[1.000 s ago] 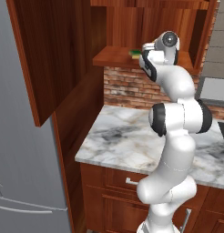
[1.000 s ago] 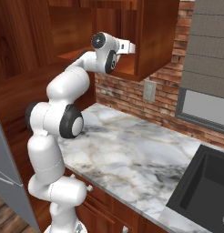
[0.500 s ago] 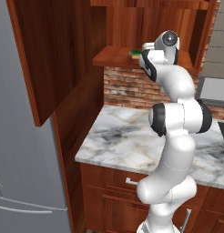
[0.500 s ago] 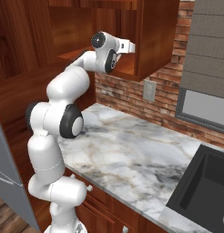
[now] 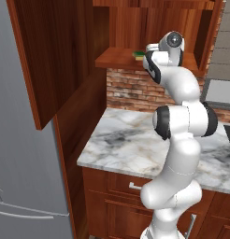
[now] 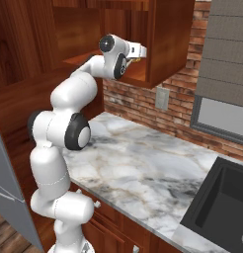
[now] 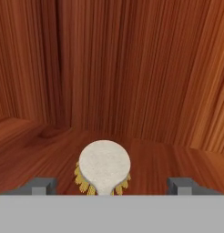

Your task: Pick up the sponge and dish brush from the sink, and place them back in the cabinet, and close the cabinet door.

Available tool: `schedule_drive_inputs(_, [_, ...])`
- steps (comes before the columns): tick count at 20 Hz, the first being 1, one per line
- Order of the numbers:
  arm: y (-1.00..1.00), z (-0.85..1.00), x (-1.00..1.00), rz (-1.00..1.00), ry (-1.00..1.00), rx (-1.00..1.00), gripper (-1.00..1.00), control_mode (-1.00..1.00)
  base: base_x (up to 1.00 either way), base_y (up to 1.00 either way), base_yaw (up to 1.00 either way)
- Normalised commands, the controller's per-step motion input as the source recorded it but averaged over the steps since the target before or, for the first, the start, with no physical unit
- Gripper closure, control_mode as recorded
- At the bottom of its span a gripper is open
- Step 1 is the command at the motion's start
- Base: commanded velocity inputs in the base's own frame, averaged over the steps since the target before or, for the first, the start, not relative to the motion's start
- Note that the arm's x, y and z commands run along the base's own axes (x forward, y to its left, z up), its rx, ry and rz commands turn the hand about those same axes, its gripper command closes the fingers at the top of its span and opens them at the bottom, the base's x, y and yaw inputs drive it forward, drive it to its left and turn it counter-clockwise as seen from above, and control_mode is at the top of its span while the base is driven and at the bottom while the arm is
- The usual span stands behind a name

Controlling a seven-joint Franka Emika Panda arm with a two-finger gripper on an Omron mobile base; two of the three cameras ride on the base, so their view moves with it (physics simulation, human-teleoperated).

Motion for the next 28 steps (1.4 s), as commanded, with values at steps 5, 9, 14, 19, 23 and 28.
schedule_drive_inputs(5, [0.0,0.02,-0.3,0.0,-0.1,0.0,-1.0,-1.0,0.0,0.0,0.0])
schedule_drive_inputs(9, [0.05,0.14,-0.29,0.0,-0.09,0.0,-1.0,-1.0,0.0,0.0,0.0])
schedule_drive_inputs(14, [0.19,0.26,-0.24,0.0,-0.08,-0.01,-1.0,-1.0,0.0,0.0,0.0])
schedule_drive_inputs(19, [0.26,0.33,-0.22,0.0,-0.06,-0.02,-1.0,-1.0,0.0,0.0,0.0])
schedule_drive_inputs(23, [0.23,0.28,-0.3,0.0,-0.02,0.0,-1.0,-1.0,0.0,0.0,0.0])
schedule_drive_inputs(28, [0.25,0.11,-0.51,0.0,0.0,0.0,-1.0,-1.0,0.0,0.0,0.0])
